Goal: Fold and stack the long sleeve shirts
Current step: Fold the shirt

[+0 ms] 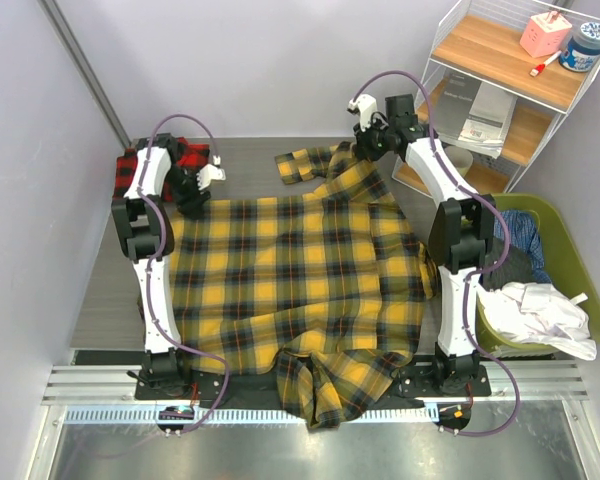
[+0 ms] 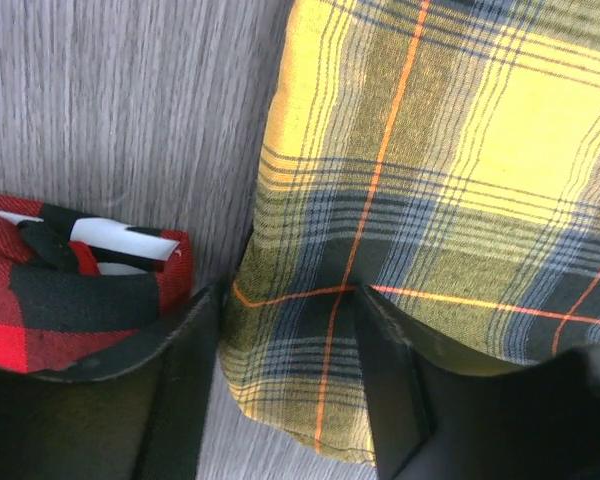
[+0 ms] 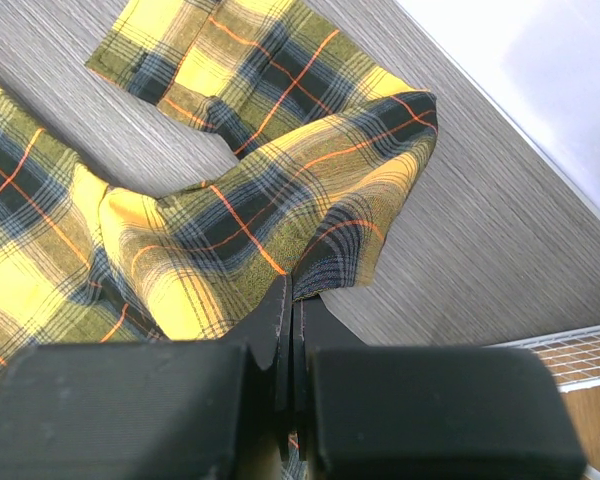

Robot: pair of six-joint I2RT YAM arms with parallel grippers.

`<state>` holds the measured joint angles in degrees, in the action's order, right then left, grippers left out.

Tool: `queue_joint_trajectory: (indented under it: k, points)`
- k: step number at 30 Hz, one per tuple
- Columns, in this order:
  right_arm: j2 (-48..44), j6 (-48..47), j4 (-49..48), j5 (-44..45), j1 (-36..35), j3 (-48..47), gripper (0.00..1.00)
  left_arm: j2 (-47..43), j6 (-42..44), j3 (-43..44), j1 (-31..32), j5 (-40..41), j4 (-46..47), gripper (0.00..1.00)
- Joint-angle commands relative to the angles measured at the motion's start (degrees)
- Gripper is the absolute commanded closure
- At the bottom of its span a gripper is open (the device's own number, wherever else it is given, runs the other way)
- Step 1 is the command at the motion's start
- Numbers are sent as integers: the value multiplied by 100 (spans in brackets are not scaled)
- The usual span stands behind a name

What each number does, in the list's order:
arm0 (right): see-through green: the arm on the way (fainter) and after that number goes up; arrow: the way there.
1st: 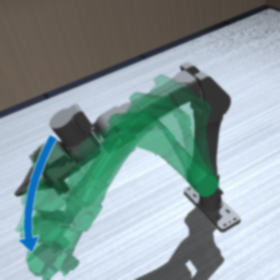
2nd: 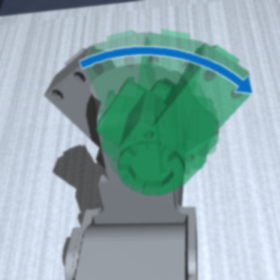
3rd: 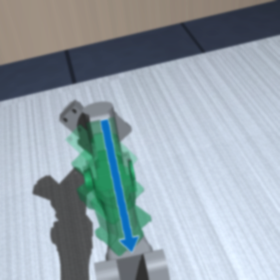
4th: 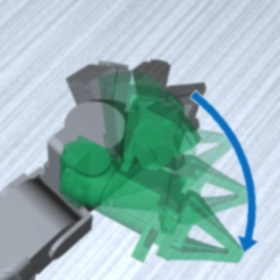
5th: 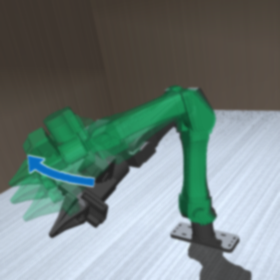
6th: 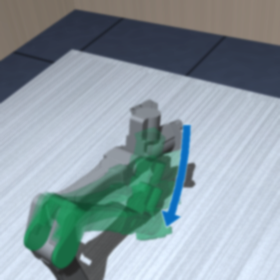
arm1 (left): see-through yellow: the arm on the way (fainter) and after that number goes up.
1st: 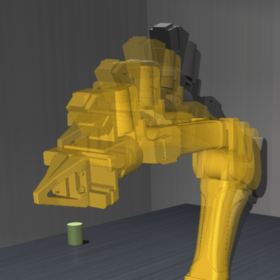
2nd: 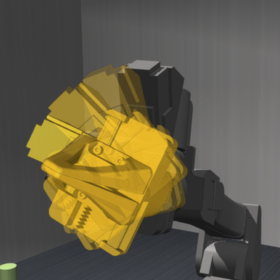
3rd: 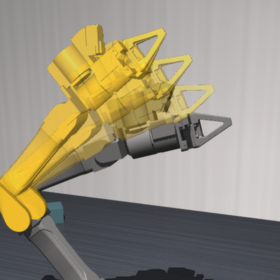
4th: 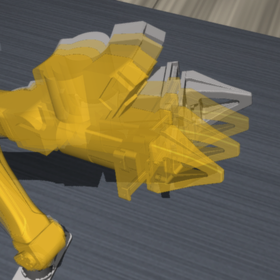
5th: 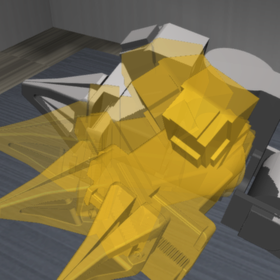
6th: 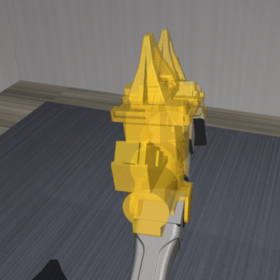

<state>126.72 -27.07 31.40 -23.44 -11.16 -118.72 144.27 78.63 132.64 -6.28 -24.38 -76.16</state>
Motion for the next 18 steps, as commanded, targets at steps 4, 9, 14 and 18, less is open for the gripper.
queue_joint_trajectory:
  k: [4, 9, 14, 18]
  points:
    - [-50, -61, -90, 15, 8, -319, 99, -127, 302, 104, 4, 214, -145, 58]
    - [-50, -79, -90, 41, 8, -336, 99, -311, 188, 69, -22, 118, 101, 77]
    - [72, 25, -99, 339, 70, -826, 99, -531, -251, 16, -48, 276, 671, 94]
    - [318, 123, -108, 437, 166, -1320, 99, -496, -567, 174, -66, 320, 804, 100]
